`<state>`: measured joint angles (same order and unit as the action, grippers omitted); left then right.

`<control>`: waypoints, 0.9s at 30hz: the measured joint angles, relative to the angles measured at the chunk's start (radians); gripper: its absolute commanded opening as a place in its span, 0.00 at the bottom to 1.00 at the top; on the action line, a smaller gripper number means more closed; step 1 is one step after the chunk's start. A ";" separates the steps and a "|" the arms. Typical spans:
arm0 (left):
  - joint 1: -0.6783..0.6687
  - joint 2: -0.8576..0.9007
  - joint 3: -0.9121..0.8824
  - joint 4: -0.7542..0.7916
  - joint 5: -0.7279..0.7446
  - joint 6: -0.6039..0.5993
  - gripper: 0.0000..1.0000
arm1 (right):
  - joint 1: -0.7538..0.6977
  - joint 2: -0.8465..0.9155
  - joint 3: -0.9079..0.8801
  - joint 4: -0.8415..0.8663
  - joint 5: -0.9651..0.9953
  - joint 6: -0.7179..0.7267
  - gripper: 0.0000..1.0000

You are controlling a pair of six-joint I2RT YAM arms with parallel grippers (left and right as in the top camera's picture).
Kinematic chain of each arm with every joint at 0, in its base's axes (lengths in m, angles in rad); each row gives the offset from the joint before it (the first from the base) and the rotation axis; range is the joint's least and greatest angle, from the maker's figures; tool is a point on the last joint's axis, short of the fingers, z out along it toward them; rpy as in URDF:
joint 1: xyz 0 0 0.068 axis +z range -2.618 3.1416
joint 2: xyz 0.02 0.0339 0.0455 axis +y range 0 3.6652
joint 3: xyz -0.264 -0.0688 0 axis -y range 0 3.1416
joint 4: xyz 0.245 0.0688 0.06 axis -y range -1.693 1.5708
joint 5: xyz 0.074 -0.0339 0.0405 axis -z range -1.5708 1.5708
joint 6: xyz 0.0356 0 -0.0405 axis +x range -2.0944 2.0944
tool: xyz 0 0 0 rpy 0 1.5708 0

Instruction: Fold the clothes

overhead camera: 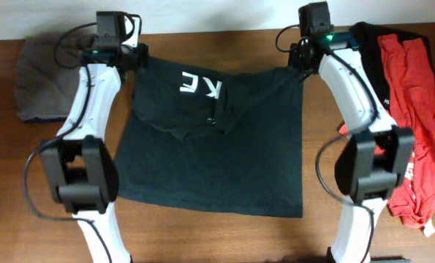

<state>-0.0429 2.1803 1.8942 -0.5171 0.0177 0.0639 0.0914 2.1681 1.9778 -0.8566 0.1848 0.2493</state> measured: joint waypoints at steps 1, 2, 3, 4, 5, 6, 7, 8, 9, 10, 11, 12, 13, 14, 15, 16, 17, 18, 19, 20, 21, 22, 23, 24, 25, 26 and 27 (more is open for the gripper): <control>0.000 0.019 0.000 0.037 0.000 -0.008 0.01 | -0.005 0.020 0.000 0.036 -0.003 0.000 0.04; -0.001 0.040 0.000 0.080 0.000 -0.021 0.01 | -0.010 0.039 0.000 0.080 -0.008 -0.001 0.04; -0.001 0.058 -0.001 0.126 0.000 -0.032 0.01 | -0.014 0.062 0.000 0.134 -0.013 -0.002 0.04; -0.002 0.077 -0.001 0.176 0.000 -0.040 0.15 | -0.017 0.079 0.000 0.179 -0.014 -0.003 0.16; -0.003 0.100 -0.002 0.254 0.002 -0.045 0.59 | -0.018 0.095 0.000 0.232 -0.014 0.000 0.56; -0.004 0.120 -0.002 0.317 0.004 -0.052 0.99 | -0.018 0.114 -0.001 0.289 -0.018 0.005 0.93; -0.006 0.135 -0.002 0.367 0.008 -0.060 0.99 | -0.018 0.127 -0.002 0.339 -0.019 -0.002 0.99; -0.007 0.145 -0.002 0.404 0.008 -0.063 0.99 | -0.018 0.138 -0.002 0.370 -0.021 -0.003 0.99; -0.008 0.153 -0.002 0.428 0.010 -0.065 0.99 | -0.018 0.144 -0.002 0.391 -0.021 -0.005 0.99; -0.009 0.155 -0.003 0.438 0.012 -0.066 0.99 | -0.018 0.146 -0.002 0.398 -0.022 -0.006 0.99; -0.010 0.156 -0.003 0.437 0.012 -0.069 0.99 | -0.018 0.146 -0.002 0.401 -0.021 -0.007 0.99; -0.011 0.156 -0.001 0.430 0.012 -0.073 0.99 | -0.018 0.146 -0.001 0.397 -0.021 -0.011 0.99; -0.011 0.155 0.006 0.408 0.011 -0.073 0.99 | -0.018 0.143 0.001 0.387 -0.021 -0.013 0.99; -0.011 0.155 0.012 0.391 0.012 -0.073 0.99 | -0.018 0.138 0.002 0.364 -0.022 -0.014 0.99; -0.011 0.155 0.023 0.343 0.011 -0.073 0.99 | -0.018 0.130 0.005 0.327 -0.030 -0.013 0.99; -0.011 0.152 0.034 0.283 0.011 -0.073 0.99 | -0.018 0.121 0.007 0.290 -0.040 -0.013 0.99; -0.011 0.146 0.044 0.212 0.011 -0.073 0.99 | -0.018 0.109 0.010 0.247 -0.058 -0.018 0.99; -0.011 0.138 0.053 0.138 0.012 -0.073 0.99 | -0.018 0.093 0.013 0.196 -0.081 -0.022 0.99; -0.011 0.129 0.063 0.061 0.013 -0.073 0.99 | -0.017 0.072 0.016 0.143 -0.109 -0.027 0.99; -0.011 0.111 0.072 -0.020 0.020 -0.073 0.99 | -0.015 0.046 0.018 0.098 -0.137 -0.033 0.99; -0.011 0.093 0.086 -0.095 0.026 -0.073 0.96 | -0.011 0.020 0.031 0.027 -0.165 -0.040 0.99; -0.011 0.078 0.090 -0.164 0.032 -0.073 0.93 | -0.006 0.000 0.035 -0.028 -0.183 -0.042 0.96; -0.011 0.055 0.092 -0.239 0.037 -0.072 0.92 | 0.000 -0.021 0.039 -0.083 -0.201 -0.045 0.92; -0.010 0.031 0.095 -0.295 0.042 -0.074 0.92 | 0.013 -0.046 0.044 -0.146 -0.224 -0.048 0.91; -0.009 0.010 0.098 -0.339 0.050 -0.077 0.92 | 0.026 -0.061 0.047 -0.181 -0.243 -0.058 0.90; -0.008 -0.005 0.100 -0.368 0.056 -0.081 0.92 | 0.039 -0.070 0.047 -0.200 -0.259 -0.068 0.90; -0.004 -0.021 0.101 -0.389 0.066 -0.085 0.92 | 0.056 -0.076 0.047 -0.215 -0.273 -0.081 0.90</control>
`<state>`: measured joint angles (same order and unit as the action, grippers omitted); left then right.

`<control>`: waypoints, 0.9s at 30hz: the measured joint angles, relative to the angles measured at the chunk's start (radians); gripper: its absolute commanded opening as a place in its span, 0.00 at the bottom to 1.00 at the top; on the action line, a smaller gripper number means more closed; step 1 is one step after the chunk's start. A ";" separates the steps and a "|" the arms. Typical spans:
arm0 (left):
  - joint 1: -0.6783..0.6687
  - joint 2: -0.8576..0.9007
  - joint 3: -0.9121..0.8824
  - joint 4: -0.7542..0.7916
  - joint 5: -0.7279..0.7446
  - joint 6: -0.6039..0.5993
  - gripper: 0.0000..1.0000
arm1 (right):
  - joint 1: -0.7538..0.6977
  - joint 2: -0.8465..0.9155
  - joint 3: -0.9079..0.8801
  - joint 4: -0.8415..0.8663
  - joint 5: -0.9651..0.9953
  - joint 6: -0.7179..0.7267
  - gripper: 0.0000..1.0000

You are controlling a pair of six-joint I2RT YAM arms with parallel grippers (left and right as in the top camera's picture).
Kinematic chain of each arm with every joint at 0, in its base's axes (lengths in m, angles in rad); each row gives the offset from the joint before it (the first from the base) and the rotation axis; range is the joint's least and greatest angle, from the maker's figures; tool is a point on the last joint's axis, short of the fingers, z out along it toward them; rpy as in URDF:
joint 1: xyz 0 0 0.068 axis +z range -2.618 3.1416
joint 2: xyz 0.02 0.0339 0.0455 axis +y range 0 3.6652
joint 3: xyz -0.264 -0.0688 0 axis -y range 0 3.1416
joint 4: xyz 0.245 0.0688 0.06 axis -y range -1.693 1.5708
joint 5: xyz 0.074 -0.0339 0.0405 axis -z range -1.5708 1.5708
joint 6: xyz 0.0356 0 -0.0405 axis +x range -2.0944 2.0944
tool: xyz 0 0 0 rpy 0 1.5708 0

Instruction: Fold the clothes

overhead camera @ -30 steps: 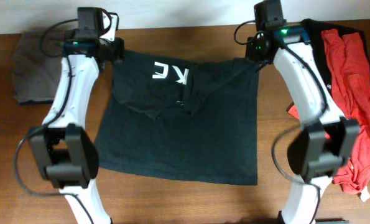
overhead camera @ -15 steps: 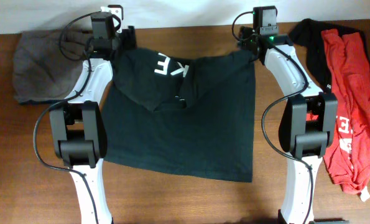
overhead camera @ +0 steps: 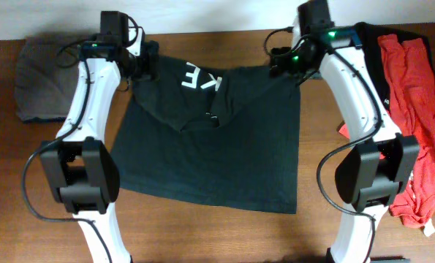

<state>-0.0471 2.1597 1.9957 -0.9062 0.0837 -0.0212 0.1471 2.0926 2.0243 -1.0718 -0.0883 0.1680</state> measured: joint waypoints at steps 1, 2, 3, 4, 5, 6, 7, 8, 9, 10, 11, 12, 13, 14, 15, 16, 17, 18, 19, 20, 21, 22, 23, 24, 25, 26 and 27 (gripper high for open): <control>0.006 -0.010 0.002 -0.012 0.013 -0.007 0.92 | 0.019 -0.001 -0.002 -0.008 -0.012 -0.014 0.90; 0.016 -0.015 0.005 -0.017 0.026 -0.017 0.92 | 0.041 -0.001 -0.010 -0.009 -0.019 -0.024 0.90; 0.029 -0.017 0.008 -0.018 0.039 -0.030 0.92 | 0.062 -0.001 -0.021 -0.011 -0.026 -0.034 0.90; 0.048 -0.017 0.008 -0.018 0.051 -0.043 0.92 | 0.090 0.000 -0.036 -0.013 -0.031 -0.042 0.90; 0.069 -0.017 0.008 -0.018 0.064 -0.055 0.92 | 0.115 0.001 -0.053 -0.010 -0.034 -0.049 0.90; 0.092 -0.017 0.008 -0.018 0.078 -0.065 0.92 | 0.141 0.001 -0.072 -0.004 -0.037 -0.053 0.90; 0.113 -0.017 0.008 -0.016 0.092 -0.072 0.92 | 0.167 0.002 -0.095 0.013 -0.039 -0.054 0.89; 0.134 -0.017 0.008 -0.012 0.109 -0.078 0.92 | 0.185 0.003 -0.111 0.034 -0.042 -0.055 0.89; 0.154 -0.017 0.008 -0.008 0.124 -0.083 0.93 | 0.204 0.004 -0.129 0.060 -0.043 -0.055 0.88; 0.171 -0.017 0.008 -0.006 0.137 -0.086 0.93 | 0.227 0.006 -0.155 0.096 -0.044 -0.049 0.88; 0.184 -0.017 0.008 -0.006 0.149 -0.090 0.93 | 0.246 0.010 -0.175 0.119 -0.045 -0.041 0.87; 0.193 -0.017 0.008 -0.006 0.159 -0.093 0.93 | 0.256 0.013 -0.189 0.135 -0.044 -0.036 0.86; 0.196 -0.017 0.008 -0.006 0.168 -0.096 0.93 | 0.269 0.018 -0.210 0.165 -0.043 -0.032 0.85; 0.196 -0.017 0.008 -0.006 0.175 -0.097 0.92 | 0.281 0.023 -0.231 0.193 -0.043 -0.026 0.85; 0.194 -0.017 0.008 -0.006 0.181 -0.097 0.93 | 0.290 0.028 -0.249 0.216 -0.042 -0.022 0.84; 0.190 -0.017 0.008 -0.006 0.187 -0.097 0.92 | 0.301 0.034 -0.268 0.240 -0.041 -0.023 0.83; 0.187 -0.017 0.008 -0.006 0.193 -0.098 0.93 | 0.309 0.039 -0.285 0.267 -0.041 -0.024 0.81; 0.184 -0.017 0.008 -0.006 0.198 -0.100 0.93 | 0.315 0.042 -0.298 0.289 -0.040 -0.027 0.80; 0.181 -0.017 0.008 -0.005 0.201 -0.100 0.93 | 0.324 0.047 -0.314 0.309 -0.034 -0.032 0.78; 0.179 -0.017 0.008 -0.003 0.204 -0.100 0.93 | 0.332 0.052 -0.325 0.320 -0.027 -0.037 0.76; 0.178 -0.017 0.008 -0.003 0.206 -0.100 0.92 | 0.338 0.055 -0.333 0.334 -0.016 -0.038 0.75; 0.178 -0.017 0.008 -0.003 0.207 -0.100 0.93 | 0.344 0.058 -0.340 0.348 -0.003 -0.042 0.71; 0.178 -0.017 0.008 -0.003 0.209 -0.100 0.92 | 0.352 0.061 -0.346 0.357 0.015 -0.042 0.68; 0.178 -0.017 0.008 -0.002 0.209 -0.100 0.92 | 0.355 0.065 -0.349 0.368 0.025 -0.046 0.63; 0.178 -0.017 0.008 -0.003 0.209 -0.100 0.93 | 0.358 0.069 -0.349 0.381 0.034 -0.047 0.59; 0.178 -0.017 0.008 -0.003 0.209 -0.100 0.93 | 0.359 0.076 -0.350 0.402 0.043 -0.047 0.54; 0.178 -0.017 0.008 -0.003 0.209 -0.100 0.93 | 0.360 0.081 -0.350 0.421 0.047 -0.047 0.47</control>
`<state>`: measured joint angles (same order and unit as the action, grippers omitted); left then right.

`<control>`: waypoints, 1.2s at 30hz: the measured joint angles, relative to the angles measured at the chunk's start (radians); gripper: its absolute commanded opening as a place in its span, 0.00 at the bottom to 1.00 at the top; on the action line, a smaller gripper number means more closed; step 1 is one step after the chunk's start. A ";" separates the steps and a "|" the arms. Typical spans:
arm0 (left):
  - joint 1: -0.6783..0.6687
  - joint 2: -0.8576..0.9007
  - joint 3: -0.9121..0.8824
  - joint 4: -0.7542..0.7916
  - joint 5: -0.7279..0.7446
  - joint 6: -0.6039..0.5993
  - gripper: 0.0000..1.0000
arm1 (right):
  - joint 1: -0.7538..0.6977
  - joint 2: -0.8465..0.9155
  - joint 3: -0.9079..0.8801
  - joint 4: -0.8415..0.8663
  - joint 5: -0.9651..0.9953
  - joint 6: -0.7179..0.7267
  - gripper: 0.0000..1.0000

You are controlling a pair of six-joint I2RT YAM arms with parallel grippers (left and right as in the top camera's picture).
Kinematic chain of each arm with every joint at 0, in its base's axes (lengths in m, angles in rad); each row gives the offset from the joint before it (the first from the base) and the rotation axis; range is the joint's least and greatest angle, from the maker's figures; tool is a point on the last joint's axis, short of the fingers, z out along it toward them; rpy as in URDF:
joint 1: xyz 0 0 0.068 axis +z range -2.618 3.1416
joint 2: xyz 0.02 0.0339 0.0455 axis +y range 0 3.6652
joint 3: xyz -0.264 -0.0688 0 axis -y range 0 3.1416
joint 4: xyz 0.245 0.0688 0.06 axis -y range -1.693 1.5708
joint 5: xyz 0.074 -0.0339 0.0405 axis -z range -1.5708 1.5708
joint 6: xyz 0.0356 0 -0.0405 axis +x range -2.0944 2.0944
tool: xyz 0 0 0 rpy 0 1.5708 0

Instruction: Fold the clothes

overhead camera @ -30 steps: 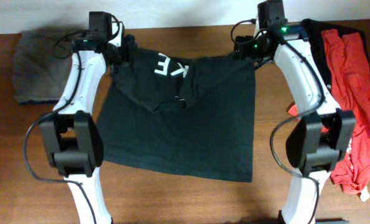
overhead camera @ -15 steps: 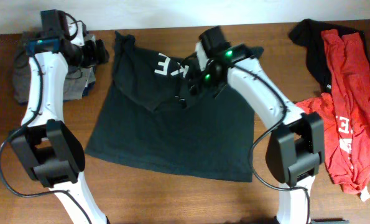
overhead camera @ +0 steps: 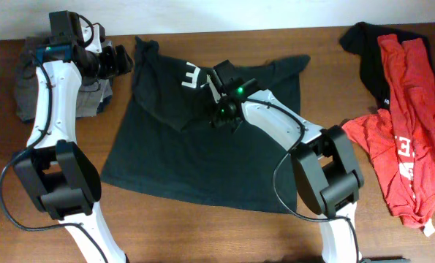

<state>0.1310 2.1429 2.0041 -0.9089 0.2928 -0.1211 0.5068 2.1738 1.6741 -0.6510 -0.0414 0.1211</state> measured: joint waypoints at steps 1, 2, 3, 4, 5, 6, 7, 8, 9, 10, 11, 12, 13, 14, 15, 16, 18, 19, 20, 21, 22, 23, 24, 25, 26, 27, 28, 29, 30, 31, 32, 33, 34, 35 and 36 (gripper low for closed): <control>0.000 0.000 0.000 0.000 0.000 0.000 0.93 | 0.000 0.007 0.000 0.017 0.008 -0.002 0.42; 0.000 0.000 0.000 0.000 0.000 0.000 0.93 | 0.000 0.012 -0.001 0.029 0.012 -0.002 0.39; 0.000 0.000 0.000 0.000 0.000 0.000 0.92 | 0.000 0.016 -0.001 0.035 0.017 -0.004 0.35; 0.000 0.000 0.000 0.000 0.000 0.000 0.92 | 0.000 0.019 -0.001 0.039 0.019 -0.006 0.33; 0.000 0.000 0.000 0.000 0.000 0.000 0.93 | 0.000 0.022 -0.002 0.040 0.020 -0.008 0.31; 0.000 0.000 0.000 0.000 0.000 0.000 0.93 | 0.000 0.023 -0.003 0.039 0.024 -0.009 0.32; 0.000 0.000 0.000 0.000 0.000 0.000 0.92 | 0.000 0.023 -0.004 0.039 0.026 -0.011 0.32; 0.000 0.000 0.000 0.000 0.000 0.001 0.92 | 0.000 0.023 -0.005 0.038 0.027 -0.012 0.32; 0.000 0.000 0.000 0.000 0.000 0.001 0.93 | 0.000 0.023 -0.005 0.038 0.030 -0.012 0.36; 0.000 0.000 0.000 0.000 0.000 0.002 0.93 | 0.000 0.023 -0.005 0.036 0.031 -0.012 0.42; 0.000 0.000 0.000 0.000 0.000 0.003 0.92 | 0.000 0.023 -0.005 0.034 0.033 -0.010 0.48; 0.000 0.000 0.000 0.000 0.000 0.004 0.92 | 0.000 0.023 -0.005 0.032 0.034 -0.011 0.53; 0.000 0.000 0.000 0.000 0.000 0.005 0.93 | 0.000 0.023 -0.005 0.029 0.037 -0.010 0.57; 0.000 0.000 0.000 -0.001 0.000 0.005 0.93 | 0.000 0.023 -0.005 0.027 0.039 -0.014 0.57; 0.000 0.000 0.000 -0.001 0.000 0.008 0.93 | 0.000 0.023 -0.005 0.026 0.039 -0.018 0.57; 0.000 0.000 0.000 -0.002 0.000 0.013 0.93 | 0.000 0.023 -0.005 0.021 0.039 -0.016 0.58; 0.000 0.000 0.000 -0.005 0.000 0.019 0.92 | 0.000 0.023 -0.005 0.011 0.039 -0.016 0.56; 0.000 0.000 0.000 -0.005 0.000 0.023 0.93 | 0.000 0.023 -0.005 0.003 0.039 -0.016 0.54; 0.000 0.000 0.000 -0.005 0.000 0.024 0.93 | 0.000 0.024 -0.005 0.001 0.038 -0.016 0.53; 0.000 0.000 0.000 -0.005 0.000 0.026 0.92 | 0.000 0.024 -0.005 0.001 0.039 -0.015 0.53; 0.000 0.000 0.000 -0.005 0.000 0.027 0.93 | 0.000 0.025 -0.005 0.001 0.040 -0.014 0.53; 0.000 0.000 0.000 -0.005 0.000 0.027 0.93 | 0.000 0.029 -0.005 0.001 0.041 -0.015 0.52; 0.000 0.000 0.000 -0.005 0.000 0.027 0.93 | 0.000 0.034 -0.005 0.002 0.041 -0.016 0.49; 0.000 0.000 0.000 -0.005 0.000 0.027 0.93 | 0.000 0.039 -0.005 0.002 0.041 -0.015 0.44; 0.000 0.000 0.000 -0.005 0.000 0.027 0.92 | 0.001 0.046 -0.005 0.002 0.041 -0.014 0.33; 0.000 0.000 0.000 -0.005 0.000 0.027 0.92 | 0.001 0.056 -0.005 0.002 0.042 -0.010 0.17; 0.000 0.000 0.000 -0.005 0.000 0.027 0.92 | 0.001 0.063 -0.005 0.001 0.042 -0.011 0.04; 0.000 0.000 0.000 -0.005 0.000 0.027 0.92 | 0.001 0.072 -0.005 0.002 0.045 -0.008 0.04; 0.000 0.000 0.000 -0.005 0.000 0.027 0.92 | 0.001 0.074 -0.005 0.002 0.056 -0.005 0.04; 0.000 0.000 0.000 -0.005 0.000 0.027 0.91 | -0.001 0.074 -0.004 0.002 0.053 -0.001 0.04; 0.000 0.000 0.000 -0.005 0.000 0.027 0.91 | -0.002 0.074 0.000 0.000 0.055 0.004 0.04; 0.000 0.000 0.000 -0.005 0.000 0.027 0.91 | -0.002 0.075 0.005 -0.005 0.056 0.006 0.04; 0.000 0.000 0.000 -0.005 0.000 0.027 0.91 | -0.002 0.075 0.013 -0.013 0.060 0.007 0.04; 0.000 0.000 0.000 -0.005 0.000 0.027 0.89 | -0.002 0.075 0.028 -0.022 0.066 0.008 0.04; 0.000 0.000 0.000 -0.005 0.000 0.027 0.89 | -0.002 0.075 0.063 -0.028 0.079 0.008 0.04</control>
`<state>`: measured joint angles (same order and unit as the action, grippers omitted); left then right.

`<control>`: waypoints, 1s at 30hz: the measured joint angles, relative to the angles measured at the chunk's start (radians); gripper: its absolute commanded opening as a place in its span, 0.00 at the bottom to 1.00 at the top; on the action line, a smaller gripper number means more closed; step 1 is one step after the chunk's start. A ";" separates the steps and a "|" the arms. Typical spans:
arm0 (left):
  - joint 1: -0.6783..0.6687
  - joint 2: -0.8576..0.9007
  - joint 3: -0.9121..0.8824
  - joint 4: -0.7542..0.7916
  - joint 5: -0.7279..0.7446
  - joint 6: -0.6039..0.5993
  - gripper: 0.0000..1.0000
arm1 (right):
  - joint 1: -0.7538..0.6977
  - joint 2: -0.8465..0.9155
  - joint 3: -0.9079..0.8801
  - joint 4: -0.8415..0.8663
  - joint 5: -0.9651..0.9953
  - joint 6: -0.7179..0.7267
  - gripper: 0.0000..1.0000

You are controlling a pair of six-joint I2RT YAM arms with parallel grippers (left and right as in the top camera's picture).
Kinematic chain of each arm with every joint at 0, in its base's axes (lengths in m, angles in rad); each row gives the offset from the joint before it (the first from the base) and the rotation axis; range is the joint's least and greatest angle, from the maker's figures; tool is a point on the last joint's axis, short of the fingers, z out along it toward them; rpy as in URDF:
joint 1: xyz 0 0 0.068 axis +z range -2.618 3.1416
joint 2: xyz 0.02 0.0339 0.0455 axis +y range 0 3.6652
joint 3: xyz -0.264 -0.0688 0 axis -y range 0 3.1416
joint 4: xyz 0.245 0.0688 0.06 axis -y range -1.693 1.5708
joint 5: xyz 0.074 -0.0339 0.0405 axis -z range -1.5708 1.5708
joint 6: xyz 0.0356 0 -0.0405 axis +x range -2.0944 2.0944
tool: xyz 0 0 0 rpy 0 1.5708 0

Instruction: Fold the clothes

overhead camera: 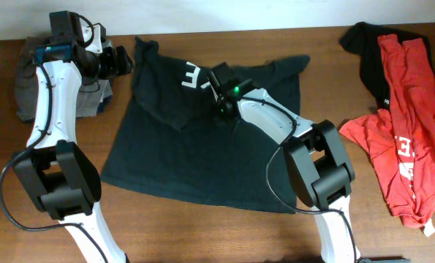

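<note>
A black T-shirt (202, 153) lies spread on the wooden table, its top part folded down so that white letters (194, 76) show. My left gripper (122, 62) hovers just left of the shirt's upper left corner, its fingers apart and holding nothing. My right gripper (223, 108) reaches across to the middle of the folded top part, near the collar. Its dark fingers merge with the cloth, so I cannot see whether they grip it.
A folded grey garment (27, 88) lies at the far left, partly under my left arm. A red shirt (407, 124) and a black garment (367, 51) are heaped at the right edge. The table's far edge (275, 23) is close behind the shirt.
My right wrist has shifted slightly up and to the right over the shirt's folded top. The left arm and the shirt look unchanged.
At first both grippers held the shirt's upper corners at the far edge, with the top folded down. Then they stood a little closer together. Later both had let go: the left was beside the grey garment, the right over the collar area, where it remains.
</note>
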<state>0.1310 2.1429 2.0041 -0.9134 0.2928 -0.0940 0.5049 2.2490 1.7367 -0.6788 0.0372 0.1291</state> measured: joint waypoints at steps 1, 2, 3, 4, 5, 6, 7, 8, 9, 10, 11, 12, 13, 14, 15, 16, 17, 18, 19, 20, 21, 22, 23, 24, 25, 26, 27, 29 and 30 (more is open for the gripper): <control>0.000 0.000 0.000 0.000 0.000 0.000 0.89 | 0.000 0.000 0.029 -0.010 0.011 0.000 0.04; 0.000 0.000 0.000 -0.002 0.000 0.000 0.89 | -0.003 0.001 0.068 -0.016 0.025 0.000 0.04; 0.000 0.000 0.000 -0.002 0.000 0.000 0.89 | -0.005 0.002 0.108 -0.015 0.038 0.000 0.04; 0.000 0.000 0.000 -0.003 0.000 0.000 0.89 | -0.007 0.002 0.166 0.003 0.055 -0.001 0.04; 0.000 0.000 0.000 -0.003 0.000 0.000 0.89 | -0.011 0.002 0.198 0.024 0.065 -0.001 0.04; 0.000 0.000 0.000 -0.003 0.000 0.000 0.89 | -0.018 0.002 0.240 0.074 0.081 -0.002 0.04; 0.000 0.000 0.000 -0.002 0.000 0.000 0.89 | -0.027 0.000 0.262 0.117 0.089 -0.002 0.04; 0.000 0.000 0.000 -0.003 0.000 0.000 0.89 | -0.042 -0.002 0.279 0.171 0.098 -0.002 0.04; 0.000 0.000 0.000 -0.003 0.000 0.000 0.89 | -0.052 -0.003 0.284 0.196 0.103 -0.002 0.04; 0.000 0.000 0.000 -0.003 0.000 0.000 0.89 | -0.071 -0.004 0.288 0.234 0.109 -0.001 0.03; 0.000 0.000 0.000 -0.003 0.000 0.000 0.89 | -0.091 -0.004 0.289 0.276 0.113 -0.001 0.04; 0.000 0.000 0.000 -0.003 0.000 0.000 0.89 | -0.109 -0.002 0.288 0.312 0.116 0.000 0.04; 0.000 0.000 0.000 -0.003 0.000 0.000 0.89 | -0.128 0.005 0.288 0.361 0.116 0.000 0.04; 0.000 0.000 0.000 -0.003 0.000 0.000 0.89 | -0.144 0.013 0.290 0.407 0.116 0.001 0.04; 0.000 0.000 0.000 -0.002 0.000 0.000 0.89 | -0.162 0.024 0.290 0.456 0.116 0.002 0.04; 0.000 0.000 0.000 -0.005 0.000 0.000 0.89 | -0.178 0.040 0.290 0.509 0.117 0.002 0.04; 0.000 0.000 0.000 -0.007 0.001 0.000 0.89 | -0.190 0.057 0.292 0.554 0.117 0.003 0.04; 0.000 0.000 0.000 -0.009 0.001 0.000 0.89 | -0.202 0.081 0.293 0.603 0.120 0.003 0.04; 0.000 0.000 0.000 -0.013 0.003 0.000 0.89 | -0.211 0.109 0.292 0.652 0.121 0.004 0.04; -0.001 0.000 0.000 -0.018 0.004 0.000 0.89 | -0.216 0.128 0.293 0.681 0.122 0.005 0.04; -0.003 0.000 0.000 -0.026 0.006 0.000 0.89 | -0.220 0.161 0.292 0.729 0.123 0.014 0.03; -0.003 0.000 0.000 -0.034 0.007 0.000 0.89 | -0.221 0.188 0.292 0.757 0.123 0.025 0.04; -0.006 0.000 0.000 -0.039 0.007 0.000 0.89 | -0.222 0.213 0.292 0.776 0.123 0.035 0.04; -0.009 0.000 0.000 -0.045 0.007 0.001 0.89 | -0.222 0.236 0.291 0.793 0.123 0.047 0.04; -0.014 0.000 0.000 -0.048 0.007 0.004 0.89 | -0.224 0.258 0.290 0.800 0.123 0.056 0.11; -0.018 0.000 0.000 -0.048 0.007 0.007 0.89 | -0.225 0.272 0.288 0.805 0.123 0.064 0.25; -0.025 0.000 0.000 -0.049 0.007 0.011 0.89 | -0.226 0.282 0.288 0.808 0.123 0.069 0.52; -0.042 0.000 0.000 -0.049 0.007 0.025 0.89 | -0.228 0.292 0.288 0.809 0.123 0.081 0.98; -0.052 0.000 0.000 -0.049 0.007 0.035 0.89 | -0.229 0.292 0.288 0.805 0.123 0.081 0.99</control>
<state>0.0792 2.1429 2.0041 -0.9623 0.2996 -0.0589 0.2760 2.5408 2.0247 0.1265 0.1604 0.2100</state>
